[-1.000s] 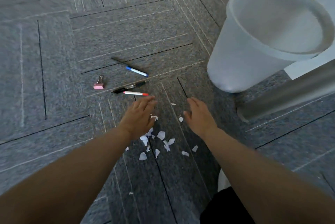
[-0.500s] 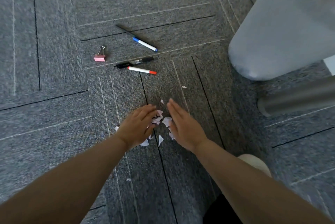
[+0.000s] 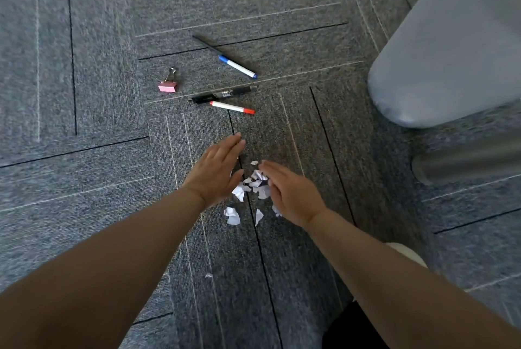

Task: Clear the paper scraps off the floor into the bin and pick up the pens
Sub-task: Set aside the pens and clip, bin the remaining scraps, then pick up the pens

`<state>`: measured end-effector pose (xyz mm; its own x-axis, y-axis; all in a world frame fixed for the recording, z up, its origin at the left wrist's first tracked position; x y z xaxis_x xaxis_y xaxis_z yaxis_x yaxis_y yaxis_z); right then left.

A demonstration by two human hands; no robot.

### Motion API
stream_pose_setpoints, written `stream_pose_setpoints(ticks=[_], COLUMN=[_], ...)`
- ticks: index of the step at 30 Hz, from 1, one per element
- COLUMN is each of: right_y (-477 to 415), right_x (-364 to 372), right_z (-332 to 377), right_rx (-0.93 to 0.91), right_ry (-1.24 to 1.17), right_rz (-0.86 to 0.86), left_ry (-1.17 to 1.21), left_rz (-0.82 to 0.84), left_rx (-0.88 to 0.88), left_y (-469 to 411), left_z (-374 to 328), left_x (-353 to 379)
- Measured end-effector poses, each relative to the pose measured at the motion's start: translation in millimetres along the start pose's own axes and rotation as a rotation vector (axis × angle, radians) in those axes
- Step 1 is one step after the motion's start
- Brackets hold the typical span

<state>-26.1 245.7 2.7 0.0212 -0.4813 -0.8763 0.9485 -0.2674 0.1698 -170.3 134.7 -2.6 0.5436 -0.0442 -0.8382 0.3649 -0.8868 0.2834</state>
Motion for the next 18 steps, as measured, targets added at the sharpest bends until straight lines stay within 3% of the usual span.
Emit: stream_pose_setpoints(ticks=[3, 8, 10, 12, 16, 18], right_y=[-8.3, -23.1, -15.0, 0.4, 32.4, 50.8], right_x=[-4.8, 4.7, 9.3, 8.5, -2.6, 2.9], right_z=[-14.6, -3.7, 12.7, 23.8, 13.6, 1.3], right_rx=[0.146, 0.031, -0.040, -0.040, 0.337, 0.554], right_ry=[0.033, 0.170, 0.127, 0.040, -0.053, -0.009], right_rz=[-0.127, 0.195, 0.232, 0.165, -0.242, -0.254], left_ry=[-0.006, -0.041, -0.048, -0.043, -0.103, -0.103], left_rz=[0.068, 0.130, 0.146, 0.143, 0.012, 0.026], left_rx=[-0.011, 0.031, 0.033, 0.034, 0.046, -0.005], left_y=[-7.7, 23.4, 43.3, 58.5, 72.5, 79.8], left_z=[-2.4, 1.1, 7.3, 12.8, 13.7, 12.6], left_x=[2.3, 15.0, 18.5, 17.6, 14.4, 16.1])
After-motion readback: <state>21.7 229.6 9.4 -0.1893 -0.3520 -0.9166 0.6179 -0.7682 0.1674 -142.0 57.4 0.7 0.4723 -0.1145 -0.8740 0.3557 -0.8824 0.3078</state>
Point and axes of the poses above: each hand's wrist, its own y-axis away from the middle knuckle, its own x-axis out of the palm, z = x × y, the point moved 2 cm from there along -y, towards the middle knuckle, and after that the axes turned 12 degrees about y, right-handed, at the moved point
